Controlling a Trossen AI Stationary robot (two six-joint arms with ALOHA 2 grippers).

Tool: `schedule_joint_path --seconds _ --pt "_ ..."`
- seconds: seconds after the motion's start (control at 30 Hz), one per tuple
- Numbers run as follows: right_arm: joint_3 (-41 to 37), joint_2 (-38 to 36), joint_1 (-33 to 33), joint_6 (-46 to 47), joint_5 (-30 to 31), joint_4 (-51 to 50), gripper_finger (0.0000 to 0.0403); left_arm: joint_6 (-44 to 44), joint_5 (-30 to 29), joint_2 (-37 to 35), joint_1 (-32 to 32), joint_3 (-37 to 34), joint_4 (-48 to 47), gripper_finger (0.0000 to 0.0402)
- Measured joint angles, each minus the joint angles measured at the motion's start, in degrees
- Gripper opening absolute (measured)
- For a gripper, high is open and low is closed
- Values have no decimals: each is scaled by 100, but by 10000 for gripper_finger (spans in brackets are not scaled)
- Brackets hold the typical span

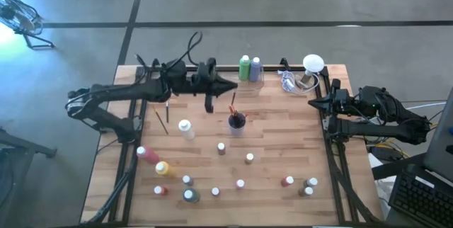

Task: Pick & Place Paint Supplies
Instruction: Put the silver paint brush into the purple cup

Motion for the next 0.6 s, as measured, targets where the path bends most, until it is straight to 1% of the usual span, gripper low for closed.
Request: schedule_joint_path --seconds 0.23,0.43,0.6 --pt "0 -1 -1 5 2 0 8 464 -117 110 -440 -120 306 0" --pt "2 0 -2 -1 2 0 8 751 -159 585 -602 -151 657 0" --pt "1 -1 0 -1 1 0 8 826 -159 981 -618 -158 896 0"
